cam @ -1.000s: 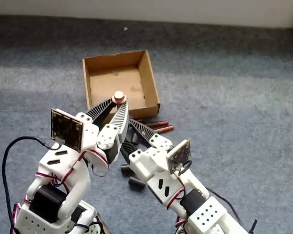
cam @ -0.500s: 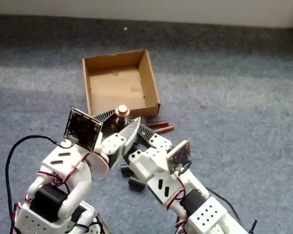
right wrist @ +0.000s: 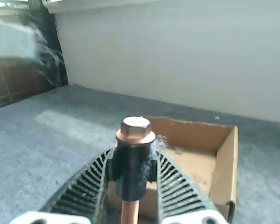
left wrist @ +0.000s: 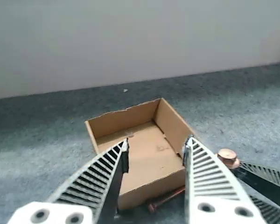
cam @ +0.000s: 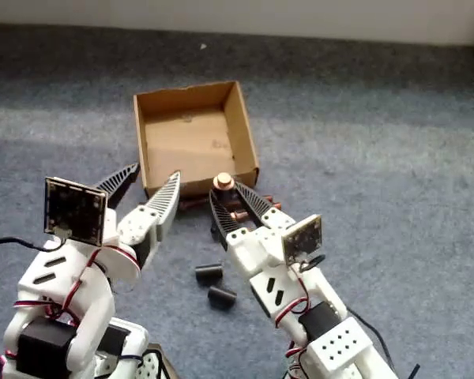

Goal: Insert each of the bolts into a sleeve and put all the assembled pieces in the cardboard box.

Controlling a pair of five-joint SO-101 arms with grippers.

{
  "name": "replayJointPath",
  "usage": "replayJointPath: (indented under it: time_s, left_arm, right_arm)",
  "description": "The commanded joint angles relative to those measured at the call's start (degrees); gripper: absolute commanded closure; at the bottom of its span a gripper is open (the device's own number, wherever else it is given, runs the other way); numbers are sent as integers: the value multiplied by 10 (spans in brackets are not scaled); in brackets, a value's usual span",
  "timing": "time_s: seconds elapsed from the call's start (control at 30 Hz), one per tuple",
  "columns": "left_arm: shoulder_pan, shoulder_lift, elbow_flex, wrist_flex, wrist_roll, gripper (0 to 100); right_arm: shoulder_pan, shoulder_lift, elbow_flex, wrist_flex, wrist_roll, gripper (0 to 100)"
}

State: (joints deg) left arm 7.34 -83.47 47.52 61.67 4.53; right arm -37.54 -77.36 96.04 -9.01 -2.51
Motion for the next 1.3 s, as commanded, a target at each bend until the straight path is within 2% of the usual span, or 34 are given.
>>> replayJointPath:
  time_s: [0.0, 0.1, 0.27, 0.37, 0.47, 0.67, 0.9, 1.13, 1.27]
  left_arm:
    - [-73, 2, 29, 26, -4, 790]
    - [-126, 2, 76, 38, -4, 790]
    - [-233, 2, 187, 0, -4, 790]
    - [-274, 2, 258, -27, -4, 790]
    - [-298, 2, 319, -60, -4, 790]
    - [-307, 2, 387, -118, -5, 790]
    - [-307, 2, 393, -129, -5, 790]
    - [-307, 2, 393, -129, -5, 790]
    - [-309, 2, 393, -129, -5, 790]
  right_arm:
    - [13, -13, 45, 18, 1, 994]
    - [21, -11, 43, 72, 1, 994]
    - [50, -9, -52, 198, -9, 994]
    - [62, -5, -132, 268, -33, 994]
    - [61, 44, -206, 287, -32, 994]
    - [60, 290, -389, 284, -33, 994]
    - [60, 578, -642, 284, -32, 994]
    - [68, 783, -816, 284, -31, 988]
    - [83, 846, -851, 288, -31, 905]
